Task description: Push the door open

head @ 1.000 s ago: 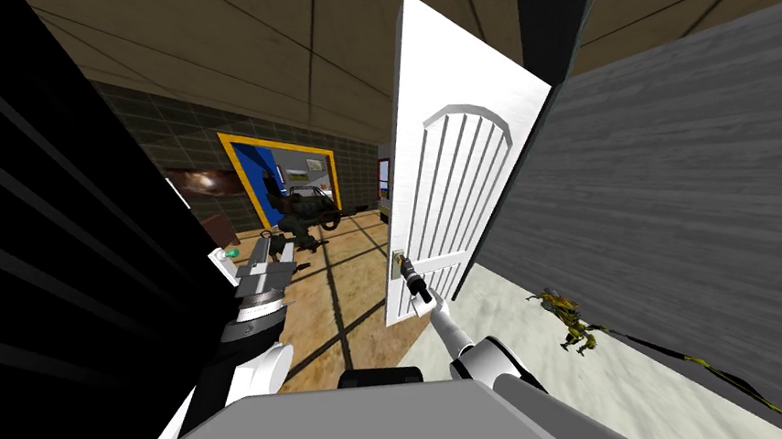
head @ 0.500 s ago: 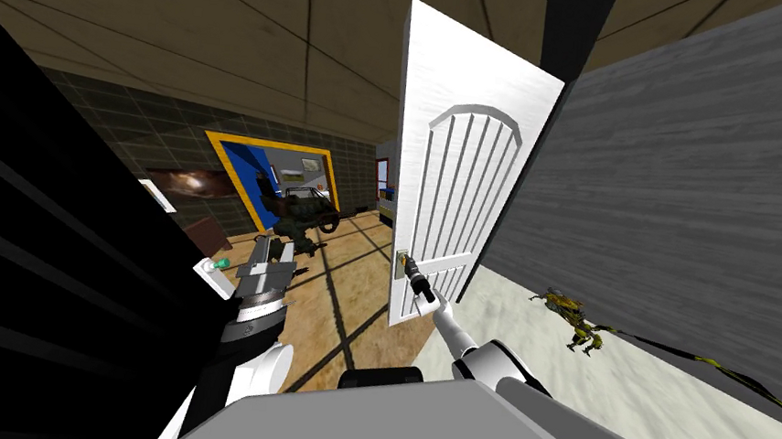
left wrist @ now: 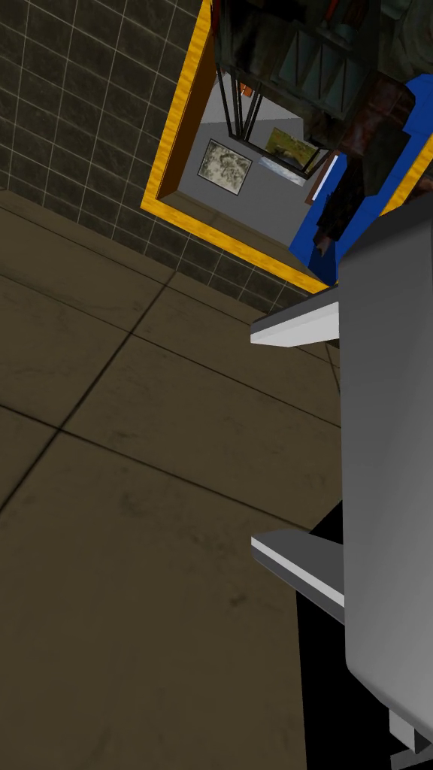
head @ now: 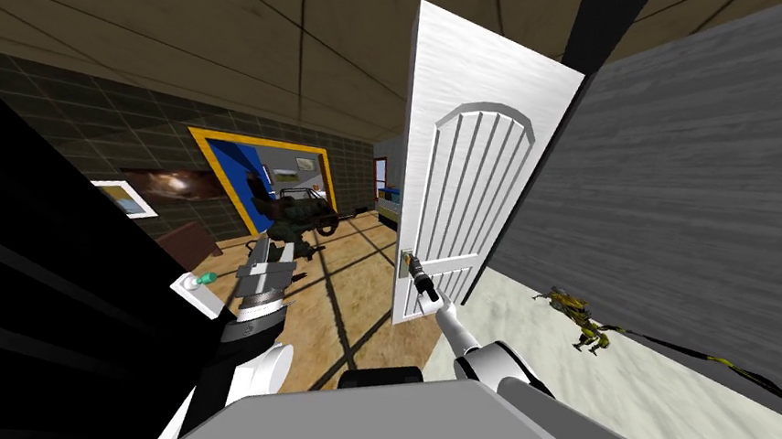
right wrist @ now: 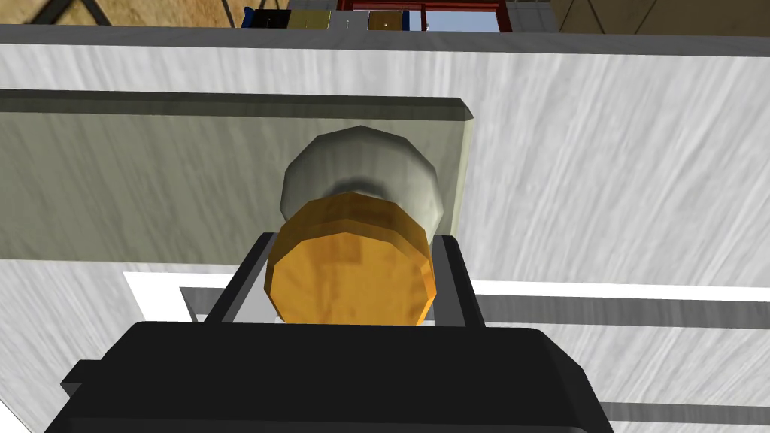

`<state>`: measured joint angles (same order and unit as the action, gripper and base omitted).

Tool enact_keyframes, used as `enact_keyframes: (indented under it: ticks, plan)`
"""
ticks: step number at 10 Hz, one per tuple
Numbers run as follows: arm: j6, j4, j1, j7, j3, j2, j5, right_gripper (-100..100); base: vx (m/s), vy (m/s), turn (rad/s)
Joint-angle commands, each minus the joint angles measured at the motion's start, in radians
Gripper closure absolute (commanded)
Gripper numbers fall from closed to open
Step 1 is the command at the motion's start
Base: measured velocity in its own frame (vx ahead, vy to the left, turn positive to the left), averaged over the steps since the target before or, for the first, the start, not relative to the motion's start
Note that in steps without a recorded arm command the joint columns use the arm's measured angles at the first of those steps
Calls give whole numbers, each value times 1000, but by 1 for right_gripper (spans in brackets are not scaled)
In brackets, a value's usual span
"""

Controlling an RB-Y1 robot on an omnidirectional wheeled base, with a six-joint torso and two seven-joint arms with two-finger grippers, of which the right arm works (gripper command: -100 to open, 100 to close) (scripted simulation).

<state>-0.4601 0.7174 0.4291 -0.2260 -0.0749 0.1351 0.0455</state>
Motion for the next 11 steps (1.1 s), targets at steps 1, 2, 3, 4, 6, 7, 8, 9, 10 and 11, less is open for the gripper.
enact_keyframes:
  ticks: [1, 2, 3, 4, 6, 7, 8, 9, 10, 11]
  plan:
    - [-9, -27, 18, 10, 21, 4, -6, 100, 128, 155, -55]
    - [-9, -29, 18, 14, 29, 5, -8, 100, 128, 145, -51]
    - [-8, -30, 18, 17, 34, 6, -10, 100, 130, 157, -54]
    - [-8, -32, 13, 13, 29, 8, -8, 100, 60, 66, -39]
    - [-7, -33, 13, 23, 53, 16, -16, 100, 145, 61, -49]
    - [-7, -34, 13, 25, 58, 18, -18, 100, 159, 104, -41]
    - [-7, -35, 12, 30, 69, 20, -21, 100, 182, 99, -63]
    - [-8, -37, 12, 36, 82, 24, -25, 100, 202, 128, -57]
    - [-8, -38, 11, 41, 94, 27, -29, 100, 197, 153, -80]
    - [-8, -40, 11, 47, 107, 30, -33, 100, 181, 171, -87]
